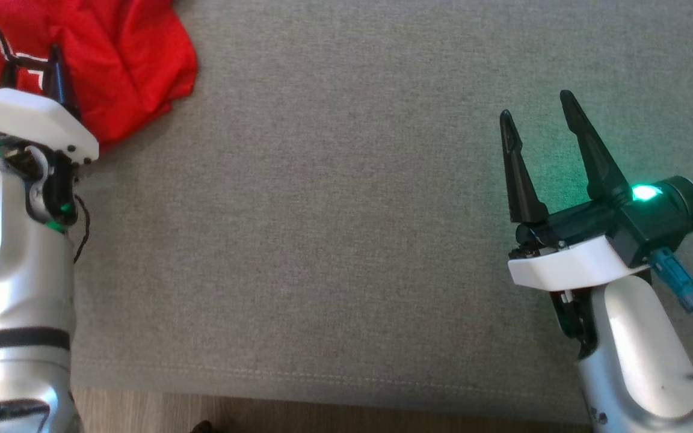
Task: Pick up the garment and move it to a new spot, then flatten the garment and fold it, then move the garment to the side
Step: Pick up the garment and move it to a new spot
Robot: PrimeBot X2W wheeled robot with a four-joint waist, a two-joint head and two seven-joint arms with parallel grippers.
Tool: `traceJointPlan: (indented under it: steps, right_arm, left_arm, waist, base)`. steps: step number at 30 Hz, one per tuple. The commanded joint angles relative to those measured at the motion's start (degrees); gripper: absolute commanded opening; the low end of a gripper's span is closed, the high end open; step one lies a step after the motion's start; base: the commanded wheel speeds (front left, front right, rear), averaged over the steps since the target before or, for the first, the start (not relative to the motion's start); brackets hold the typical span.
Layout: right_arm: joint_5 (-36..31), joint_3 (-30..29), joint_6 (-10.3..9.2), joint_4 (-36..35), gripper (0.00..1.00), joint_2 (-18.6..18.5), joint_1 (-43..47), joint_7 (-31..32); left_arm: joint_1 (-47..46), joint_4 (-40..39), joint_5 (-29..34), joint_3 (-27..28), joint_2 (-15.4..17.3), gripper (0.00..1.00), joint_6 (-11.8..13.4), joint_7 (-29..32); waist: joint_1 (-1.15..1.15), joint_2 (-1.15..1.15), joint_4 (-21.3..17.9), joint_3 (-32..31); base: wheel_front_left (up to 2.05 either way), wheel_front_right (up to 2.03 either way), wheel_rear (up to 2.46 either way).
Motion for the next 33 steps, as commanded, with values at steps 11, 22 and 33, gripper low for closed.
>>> traceJointPlan:
  steps: [11, 22, 33]
  right_arm:
    - [0.05, 1.3, 0.37, -0.99, 1.0, 0.12, -1.05, -0.45]
    - [3.48, 1.69, 0.37, 2.03, 1.0, 0.12, 0.38, -2.13]
    - [7.81, 1.56, 0.37, 3.62, 1.0, 0.12, 1.1, -3.15]
  left_arm:
    - [-5.62, 3.73, 0.58, 1.28, 4.17, 0.0, -1.09, -11.88]
    - [0.37, -24.09, 3.89, 3.92, 4.27, 0.0, -3.84, -13.46]
    - [4.04, -43.75, 2.37, -3.53, 1.34, 0.0, -6.17, -3.22]
  waist:
    - [-0.01, 0.0, -0.92, -1.72]
    - [-0.01, 0.0, -2.29, -10.04]
    - [-0.01, 0.0, -7.2, -12.74]
  base:
    - [0.0, 0.0, 0.0]
    - [0.0, 0.0, 0.0]
    - [0.0, 0.0, 0.0]
